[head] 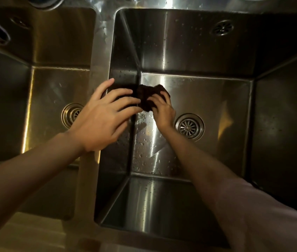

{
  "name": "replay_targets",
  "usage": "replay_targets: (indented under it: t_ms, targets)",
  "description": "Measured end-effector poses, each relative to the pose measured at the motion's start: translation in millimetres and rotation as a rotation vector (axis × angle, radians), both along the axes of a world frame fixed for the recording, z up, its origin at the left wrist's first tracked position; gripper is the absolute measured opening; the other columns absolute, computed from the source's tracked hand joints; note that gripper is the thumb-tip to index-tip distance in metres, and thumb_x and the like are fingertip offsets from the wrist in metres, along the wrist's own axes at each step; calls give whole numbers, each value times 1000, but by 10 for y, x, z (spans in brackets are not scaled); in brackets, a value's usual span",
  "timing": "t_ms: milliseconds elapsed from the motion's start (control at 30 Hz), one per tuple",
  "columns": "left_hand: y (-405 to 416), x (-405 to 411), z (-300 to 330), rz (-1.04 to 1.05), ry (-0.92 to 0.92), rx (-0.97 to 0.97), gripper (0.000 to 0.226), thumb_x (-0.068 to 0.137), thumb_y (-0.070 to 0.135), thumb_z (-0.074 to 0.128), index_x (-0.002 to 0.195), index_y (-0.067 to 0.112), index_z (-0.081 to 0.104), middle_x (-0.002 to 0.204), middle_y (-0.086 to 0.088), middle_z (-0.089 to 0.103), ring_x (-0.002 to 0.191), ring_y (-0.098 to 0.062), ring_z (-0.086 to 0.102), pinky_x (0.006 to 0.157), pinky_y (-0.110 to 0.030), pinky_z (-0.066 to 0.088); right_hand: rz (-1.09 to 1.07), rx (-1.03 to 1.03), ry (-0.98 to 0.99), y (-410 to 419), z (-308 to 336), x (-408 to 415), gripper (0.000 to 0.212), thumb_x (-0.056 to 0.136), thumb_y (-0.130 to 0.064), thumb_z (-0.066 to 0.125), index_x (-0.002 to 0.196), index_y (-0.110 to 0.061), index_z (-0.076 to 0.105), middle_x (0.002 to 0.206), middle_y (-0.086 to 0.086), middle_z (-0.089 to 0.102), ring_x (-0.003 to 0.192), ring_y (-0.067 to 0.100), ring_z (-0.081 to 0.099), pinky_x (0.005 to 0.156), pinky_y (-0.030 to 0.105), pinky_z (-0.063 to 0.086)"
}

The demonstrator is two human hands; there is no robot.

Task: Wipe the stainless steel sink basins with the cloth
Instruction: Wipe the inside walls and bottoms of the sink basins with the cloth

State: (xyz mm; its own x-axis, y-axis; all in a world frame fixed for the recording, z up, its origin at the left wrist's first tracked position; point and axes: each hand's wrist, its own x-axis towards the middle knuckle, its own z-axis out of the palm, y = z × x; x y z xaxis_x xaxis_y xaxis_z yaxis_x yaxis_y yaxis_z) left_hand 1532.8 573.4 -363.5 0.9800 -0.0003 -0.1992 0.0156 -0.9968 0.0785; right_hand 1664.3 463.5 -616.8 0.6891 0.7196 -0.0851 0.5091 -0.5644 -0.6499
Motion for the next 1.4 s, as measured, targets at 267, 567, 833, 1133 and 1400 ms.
replay_targets:
  t_ms: [267, 567, 833, 1133, 1400]
  targets:
    - [6, -5, 4, 3, 6, 4, 44, 91, 30, 36, 126, 21, 61, 132, 0, 59, 133, -24, 43, 119, -49, 8, -163, 25, 140, 492, 104, 242, 39, 85, -8, 58, 111, -36, 64, 125, -21, 58, 137, 9, 31, 93, 19, 35]
    - [5, -5, -11, 13, 3, 5, 46, 92, 30, 36, 132, 20, 55, 135, -1, 57, 133, -25, 43, 119, -49, 8, 146, -8, -79, -143, 51, 73, 44, 78, 1, 57, 112, -25, 68, 125, -8, 62, 133, 21, 43, 97, 28, 47]
    - [-5, -1, -13, 24, -11, -8, 49, 92, 31, 36, 138, 21, 49, 137, -2, 55, 133, -24, 43, 119, -46, 7, 113, -7, 30, 13, 88, 353, 44, 81, 1, 56, 114, -26, 67, 127, -9, 61, 135, 18, 38, 101, 29, 41]
    - [4, -18, -35, 17, -24, 7, 53, 91, 30, 37, 143, 23, 41, 138, -3, 53, 132, -24, 43, 119, -47, 8, 47, 15, 23, -138, 88, 403, 47, 75, 8, 57, 110, -20, 68, 125, -3, 62, 134, 21, 39, 106, 21, 32]
    - [-8, -1, -7, 18, -7, 4, 50, 92, 31, 35, 139, 21, 47, 139, -5, 53, 132, -26, 44, 119, -47, 7, 88, 15, 36, -378, 53, 372, 44, 79, 7, 55, 114, -16, 67, 127, 3, 61, 135, 27, 38, 112, 29, 28]
